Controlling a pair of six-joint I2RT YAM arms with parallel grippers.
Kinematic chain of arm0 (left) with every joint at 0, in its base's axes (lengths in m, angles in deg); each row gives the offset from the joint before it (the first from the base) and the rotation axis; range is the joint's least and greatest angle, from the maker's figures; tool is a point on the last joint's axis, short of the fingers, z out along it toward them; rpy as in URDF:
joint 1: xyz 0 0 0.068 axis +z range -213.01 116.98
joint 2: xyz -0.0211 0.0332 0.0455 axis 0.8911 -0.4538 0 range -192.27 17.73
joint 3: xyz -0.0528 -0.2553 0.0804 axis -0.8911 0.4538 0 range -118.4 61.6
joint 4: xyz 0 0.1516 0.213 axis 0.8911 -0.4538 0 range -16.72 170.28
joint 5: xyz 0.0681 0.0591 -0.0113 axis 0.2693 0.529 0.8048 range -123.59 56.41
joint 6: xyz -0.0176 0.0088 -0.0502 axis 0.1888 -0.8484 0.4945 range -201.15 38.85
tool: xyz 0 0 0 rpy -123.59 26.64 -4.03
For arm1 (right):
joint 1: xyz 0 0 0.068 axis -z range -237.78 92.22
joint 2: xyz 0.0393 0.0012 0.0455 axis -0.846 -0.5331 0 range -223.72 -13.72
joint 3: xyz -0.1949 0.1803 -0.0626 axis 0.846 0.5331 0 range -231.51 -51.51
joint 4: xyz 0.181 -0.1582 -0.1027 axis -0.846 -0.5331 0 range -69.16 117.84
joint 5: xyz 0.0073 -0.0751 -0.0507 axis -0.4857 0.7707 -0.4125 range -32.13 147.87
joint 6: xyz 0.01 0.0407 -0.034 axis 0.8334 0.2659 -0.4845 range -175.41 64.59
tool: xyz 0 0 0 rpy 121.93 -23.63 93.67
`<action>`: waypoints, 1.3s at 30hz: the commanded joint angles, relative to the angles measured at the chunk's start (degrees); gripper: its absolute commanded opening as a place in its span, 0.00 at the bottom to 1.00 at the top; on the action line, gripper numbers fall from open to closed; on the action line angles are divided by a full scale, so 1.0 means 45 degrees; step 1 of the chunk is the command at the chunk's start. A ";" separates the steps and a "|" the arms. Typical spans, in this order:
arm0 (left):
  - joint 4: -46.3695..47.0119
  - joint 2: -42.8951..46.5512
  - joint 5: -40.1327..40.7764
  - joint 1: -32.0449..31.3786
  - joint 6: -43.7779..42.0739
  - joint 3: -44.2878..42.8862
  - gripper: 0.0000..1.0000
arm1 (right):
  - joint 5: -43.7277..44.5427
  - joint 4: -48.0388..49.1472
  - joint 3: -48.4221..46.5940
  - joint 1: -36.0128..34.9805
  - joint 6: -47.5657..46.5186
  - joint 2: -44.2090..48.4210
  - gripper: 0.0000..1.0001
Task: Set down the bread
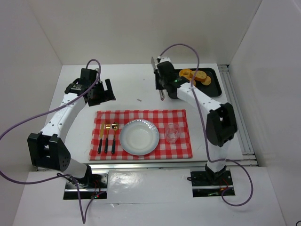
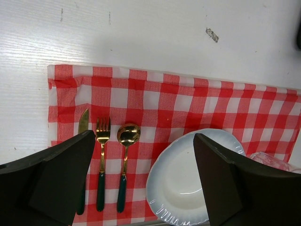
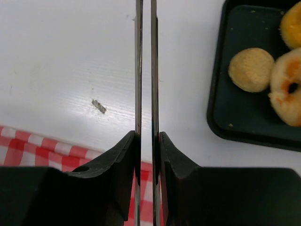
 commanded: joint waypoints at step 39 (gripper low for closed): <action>0.0215 -0.0130 -0.0864 -0.0099 -0.0057 -0.0683 0.99 | -0.2798 -0.0642 0.3653 0.7816 0.1916 0.3937 0.58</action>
